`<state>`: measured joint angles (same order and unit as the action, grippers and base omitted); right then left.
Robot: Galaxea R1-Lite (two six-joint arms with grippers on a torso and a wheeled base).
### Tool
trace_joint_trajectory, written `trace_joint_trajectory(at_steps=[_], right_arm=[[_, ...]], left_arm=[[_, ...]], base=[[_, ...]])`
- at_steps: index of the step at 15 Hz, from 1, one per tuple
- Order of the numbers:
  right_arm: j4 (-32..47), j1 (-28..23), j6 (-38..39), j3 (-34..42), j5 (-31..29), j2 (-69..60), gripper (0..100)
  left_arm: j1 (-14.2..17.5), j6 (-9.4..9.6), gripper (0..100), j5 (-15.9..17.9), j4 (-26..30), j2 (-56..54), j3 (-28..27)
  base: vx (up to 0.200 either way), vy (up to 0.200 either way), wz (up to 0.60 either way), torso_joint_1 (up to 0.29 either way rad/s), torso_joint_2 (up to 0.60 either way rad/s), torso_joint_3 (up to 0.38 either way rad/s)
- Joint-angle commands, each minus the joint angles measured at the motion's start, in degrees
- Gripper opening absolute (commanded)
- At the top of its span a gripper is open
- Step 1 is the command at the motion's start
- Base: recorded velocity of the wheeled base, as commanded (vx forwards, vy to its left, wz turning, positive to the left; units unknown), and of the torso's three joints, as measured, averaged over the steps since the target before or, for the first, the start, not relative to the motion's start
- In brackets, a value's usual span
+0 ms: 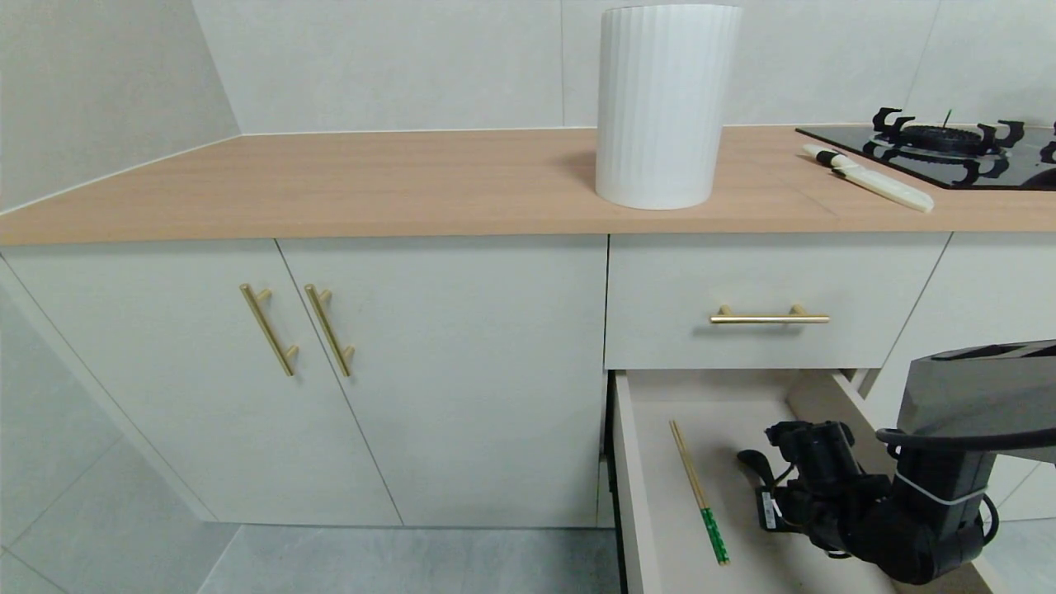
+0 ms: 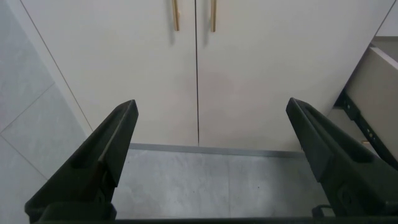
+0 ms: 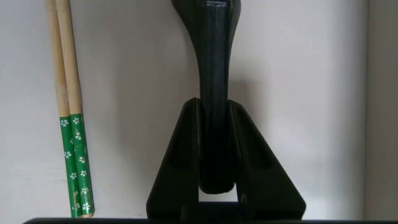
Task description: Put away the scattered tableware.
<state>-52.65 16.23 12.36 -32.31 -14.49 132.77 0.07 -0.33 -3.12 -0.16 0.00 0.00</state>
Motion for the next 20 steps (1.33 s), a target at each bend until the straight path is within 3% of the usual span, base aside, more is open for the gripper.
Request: trace_joint_trajectory(at_steps=[1, 3, 4, 11, 16, 18, 20], right_arm=[[0.0, 0.0, 0.0, 0.0, 0.0, -0.1, 0], [0.0, 0.0, 0.0, 0.0, 0.0, -0.1, 0], [0.0, 0.0, 0.0, 0.0, 0.0, -0.1, 100], [0.0, 0.0, 0.1, 0.1, 0.0, -0.8, 100], [0.7, -0.1, 0.1, 2.8, 0.1, -9.8, 100], [2.6, -0.3, 0.0, 4.2, 0.1, -15.2, 100], [11.4, -0.4, -0.1, 3.9, 0.9, -26.2, 100]], left_arm=[[0.0, -0.02, 100, 0.0, 0.0, 0.0, 0.0], [0.0, -0.02, 100, 0.0, 0.0, 0.1, 0.0], [0.0, -0.02, 100, 0.0, 0.0, 0.1, 0.0], [0.0, -0.02, 100, 0.0, 0.0, 0.1, 0.0], [0.0, -0.02, 100, 0.0, 0.0, 0.0, 0.0], [0.0, -0.02, 100, 0.0, 0.0, 0.0, 0.0], [0.0, -0.02, 100, 0.0, 0.0, 0.1, 0.0]], base=[[0.000, 0.000, 0.00, 0.000, 0.00, 0.000], [0.000, 0.000, 0.00, 0.000, 0.00, 0.000], [0.000, 0.000, 0.00, 0.000, 0.00, 0.000], [0.000, 0.000, 0.00, 0.000, 0.00, 0.000], [0.000, 0.000, 0.00, 0.000, 0.00, 0.000], [0.000, 0.000, 0.00, 0.000, 0.00, 0.000], [0.000, 0.000, 0.00, 0.000, 0.00, 0.000]])
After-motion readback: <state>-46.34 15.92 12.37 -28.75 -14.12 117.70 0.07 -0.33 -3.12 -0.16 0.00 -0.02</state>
